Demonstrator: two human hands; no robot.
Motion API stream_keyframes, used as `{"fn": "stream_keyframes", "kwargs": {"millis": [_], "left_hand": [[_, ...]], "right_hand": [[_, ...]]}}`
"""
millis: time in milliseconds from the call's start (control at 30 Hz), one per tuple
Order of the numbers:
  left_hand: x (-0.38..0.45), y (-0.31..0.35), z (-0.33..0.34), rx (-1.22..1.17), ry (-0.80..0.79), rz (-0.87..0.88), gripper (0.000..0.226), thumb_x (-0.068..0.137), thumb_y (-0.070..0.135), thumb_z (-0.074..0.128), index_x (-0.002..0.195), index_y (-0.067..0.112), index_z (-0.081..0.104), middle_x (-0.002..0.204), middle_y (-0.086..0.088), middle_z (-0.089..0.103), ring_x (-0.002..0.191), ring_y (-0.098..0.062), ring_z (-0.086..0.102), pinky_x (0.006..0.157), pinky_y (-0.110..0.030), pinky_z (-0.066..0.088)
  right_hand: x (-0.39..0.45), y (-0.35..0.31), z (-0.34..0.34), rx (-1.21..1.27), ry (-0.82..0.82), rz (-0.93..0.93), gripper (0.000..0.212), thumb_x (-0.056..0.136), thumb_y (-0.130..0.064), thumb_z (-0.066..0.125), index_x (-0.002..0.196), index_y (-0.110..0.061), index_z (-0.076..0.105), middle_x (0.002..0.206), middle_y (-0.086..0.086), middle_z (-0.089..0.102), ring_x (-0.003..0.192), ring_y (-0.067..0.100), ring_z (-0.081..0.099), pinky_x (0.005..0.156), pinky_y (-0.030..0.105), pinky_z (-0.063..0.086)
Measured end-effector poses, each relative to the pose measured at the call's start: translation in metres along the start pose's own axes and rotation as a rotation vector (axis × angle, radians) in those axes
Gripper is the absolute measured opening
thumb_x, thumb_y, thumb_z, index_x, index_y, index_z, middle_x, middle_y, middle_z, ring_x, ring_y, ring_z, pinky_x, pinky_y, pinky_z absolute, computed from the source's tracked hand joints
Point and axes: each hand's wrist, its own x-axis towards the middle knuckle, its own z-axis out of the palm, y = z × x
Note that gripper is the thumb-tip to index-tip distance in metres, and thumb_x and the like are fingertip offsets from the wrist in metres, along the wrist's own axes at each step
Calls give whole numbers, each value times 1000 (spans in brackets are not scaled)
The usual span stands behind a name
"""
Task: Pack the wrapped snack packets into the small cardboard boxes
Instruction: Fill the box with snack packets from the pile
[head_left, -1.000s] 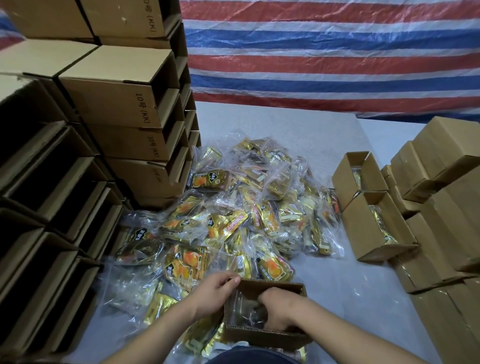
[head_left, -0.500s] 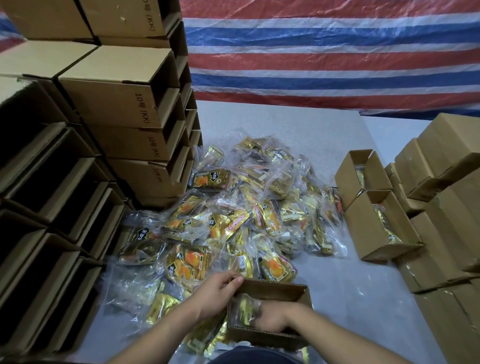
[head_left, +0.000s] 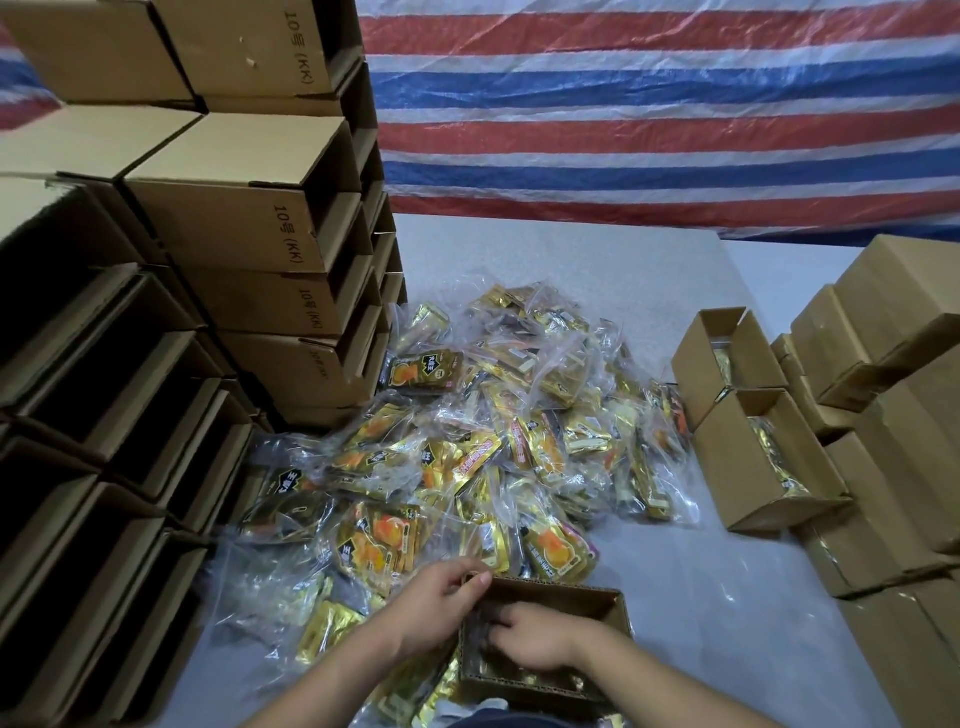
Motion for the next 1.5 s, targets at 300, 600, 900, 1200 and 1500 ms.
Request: {"fn": "stream_keyframes", "kwargs": {"millis": [300, 600, 900, 1200, 1500], "left_hand": [[8, 8, -32, -43, 123, 10, 18, 100, 38, 50, 107, 32, 65, 86, 5, 70, 71, -2, 60, 65, -20, 52], [71, 22, -119, 340, 479, -82, 38, 98, 27, 55, 135, 16, 55, 131, -1, 60, 117, -17, 58, 101, -40, 50], [105, -17, -126, 730, 107, -433, 99, 80, 45, 69, 157, 21, 11, 162, -8, 17, 147, -33, 22, 117, -53, 25], [109, -35, -122, 705, 140, -476, 88, 85, 37, 66, 156, 27, 15, 161, -11, 19, 146, -37, 21, 118, -52, 26], [87, -6, -141, 358, 435, -335, 45, 102, 12, 39, 147, 17, 43, 127, -16, 62, 102, -27, 61, 83, -35, 50]], "right_hand": [[-66, -17, -68, 370, 303, -190, 21, 105, -26, 44, 105, -18, 64, 101, -1, 71, 89, 8, 70, 84, 25, 56], [-48, -4, -112, 371, 729, -123, 19, 102, -25, 49, 117, -28, 61, 114, -6, 65, 104, 12, 62, 95, 35, 52], [-46, 4, -98, 285, 641, -83, 14, 103, -27, 47, 102, -32, 61, 104, -1, 68, 95, 13, 64, 69, 16, 47], [-44, 17, -90, 292, 567, -57, 22, 104, -24, 47, 115, -16, 63, 101, -10, 65, 76, -18, 60, 57, 2, 41], [-40, 12, -96, 396, 566, -60, 22, 102, -32, 48, 98, -20, 66, 86, 1, 63, 70, 8, 56, 62, 21, 45]]}}
